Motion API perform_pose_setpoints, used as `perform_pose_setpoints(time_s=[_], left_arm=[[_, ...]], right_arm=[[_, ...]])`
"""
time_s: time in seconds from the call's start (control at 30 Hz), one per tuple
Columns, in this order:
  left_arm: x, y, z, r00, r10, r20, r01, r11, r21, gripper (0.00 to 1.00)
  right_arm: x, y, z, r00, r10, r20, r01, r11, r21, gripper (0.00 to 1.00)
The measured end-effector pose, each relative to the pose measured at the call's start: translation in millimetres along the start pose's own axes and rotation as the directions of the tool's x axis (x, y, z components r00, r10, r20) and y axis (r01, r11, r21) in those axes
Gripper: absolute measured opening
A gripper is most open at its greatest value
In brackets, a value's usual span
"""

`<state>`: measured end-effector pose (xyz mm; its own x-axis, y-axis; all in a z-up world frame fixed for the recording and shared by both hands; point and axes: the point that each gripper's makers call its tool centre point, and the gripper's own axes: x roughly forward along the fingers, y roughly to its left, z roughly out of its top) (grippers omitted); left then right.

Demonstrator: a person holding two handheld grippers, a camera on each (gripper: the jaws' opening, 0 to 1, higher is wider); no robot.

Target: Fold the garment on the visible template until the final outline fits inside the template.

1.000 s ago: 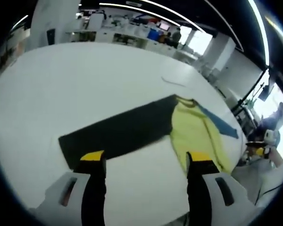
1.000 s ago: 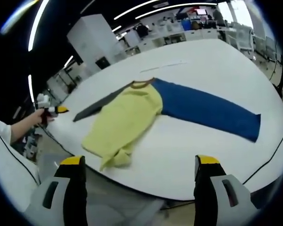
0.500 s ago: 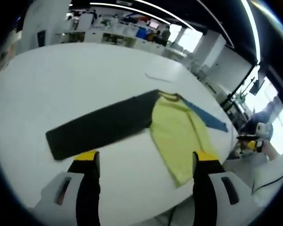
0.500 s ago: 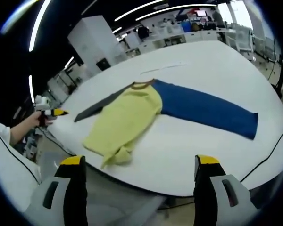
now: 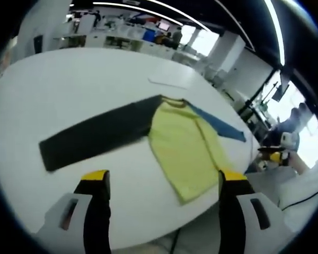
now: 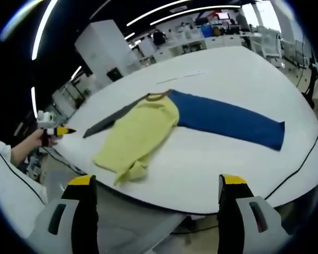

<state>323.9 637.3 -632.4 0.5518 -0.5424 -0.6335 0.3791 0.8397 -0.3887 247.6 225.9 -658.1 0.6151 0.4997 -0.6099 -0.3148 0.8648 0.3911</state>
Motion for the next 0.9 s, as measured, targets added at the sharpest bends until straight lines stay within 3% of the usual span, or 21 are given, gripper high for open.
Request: perform_pose_setpoints(time_s=[0.47, 0.9], left_arm=[[-8.8, -44.8, -1.5, 0.996, -0.083, 0.021, 0.082, 0.995, 0.048, 0.88], [-8.2, -61.2, -7.8, 0.994, -0.106, 0.006, 0.105, 0.991, 0.084, 0.93]], right_arm=[[-1.4, 1.2, -1.6, 1.0, 0.005, -0.01, -0.005, 1.0, -0.007, 0.94], [0.2, 0.9, -1.0, 1.0, 0.014, -0.018, -0.014, 1.0, -0.015, 0.94]])
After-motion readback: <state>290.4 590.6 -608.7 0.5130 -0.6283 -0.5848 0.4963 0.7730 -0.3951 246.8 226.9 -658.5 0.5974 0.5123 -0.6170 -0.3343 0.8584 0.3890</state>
